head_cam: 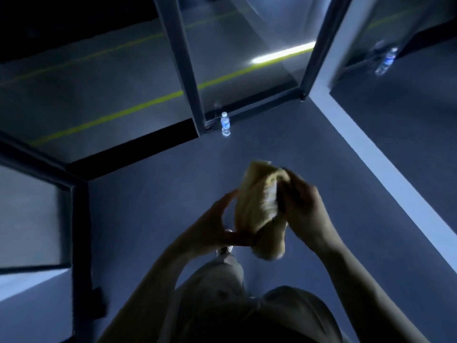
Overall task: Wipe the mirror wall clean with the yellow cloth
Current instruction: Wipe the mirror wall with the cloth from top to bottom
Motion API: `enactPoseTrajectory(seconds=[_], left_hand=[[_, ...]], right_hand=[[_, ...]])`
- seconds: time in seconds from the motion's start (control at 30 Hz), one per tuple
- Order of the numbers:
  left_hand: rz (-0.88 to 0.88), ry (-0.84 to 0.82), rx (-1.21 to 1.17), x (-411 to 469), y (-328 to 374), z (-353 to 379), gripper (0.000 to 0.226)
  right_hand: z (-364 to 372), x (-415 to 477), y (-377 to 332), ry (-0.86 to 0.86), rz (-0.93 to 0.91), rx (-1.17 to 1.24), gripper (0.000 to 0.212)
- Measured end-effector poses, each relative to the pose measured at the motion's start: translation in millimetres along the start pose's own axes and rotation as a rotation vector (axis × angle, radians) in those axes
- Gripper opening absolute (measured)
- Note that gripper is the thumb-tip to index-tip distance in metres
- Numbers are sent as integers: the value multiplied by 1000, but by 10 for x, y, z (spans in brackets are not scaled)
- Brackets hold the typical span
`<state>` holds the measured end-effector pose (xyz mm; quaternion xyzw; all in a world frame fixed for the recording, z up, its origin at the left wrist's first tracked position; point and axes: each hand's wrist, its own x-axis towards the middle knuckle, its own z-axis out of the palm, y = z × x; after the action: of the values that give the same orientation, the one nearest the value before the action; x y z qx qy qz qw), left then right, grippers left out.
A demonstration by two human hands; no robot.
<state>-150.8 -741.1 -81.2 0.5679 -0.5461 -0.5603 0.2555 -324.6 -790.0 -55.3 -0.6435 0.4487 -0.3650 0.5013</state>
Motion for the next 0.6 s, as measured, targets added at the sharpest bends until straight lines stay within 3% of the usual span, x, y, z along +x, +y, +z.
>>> enactPoseTrajectory(seconds=[0.07, 0.13, 0.2, 0.27, 0.4, 0.5, 0.6], left_hand=[[52, -50, -6, 269, 71, -204, 71], [92, -56, -51, 578, 170, -437, 43], [77, -28, -269, 886, 253, -622, 21], [15, 85, -481, 1218, 363, -754, 20], [-166, 312, -502, 1862, 689, -902, 27], [-304, 108, -727, 2256, 860, -975, 26], [-409, -286, -866, 2572, 1017, -928, 49]], right_hand=[[-5, 304, -78, 93, 118, 187, 15], [-39, 619, -65, 170, 302, 441, 22], [-83, 903, -2, 212, 450, 656, 23], [-95, 1171, 109, 276, 516, 703, 23], [-113, 1610, 406, 532, 463, 583, 25], [-293, 1845, 623, 716, 545, 510, 42], [-569, 2065, 791, 754, 551, 529, 29]])
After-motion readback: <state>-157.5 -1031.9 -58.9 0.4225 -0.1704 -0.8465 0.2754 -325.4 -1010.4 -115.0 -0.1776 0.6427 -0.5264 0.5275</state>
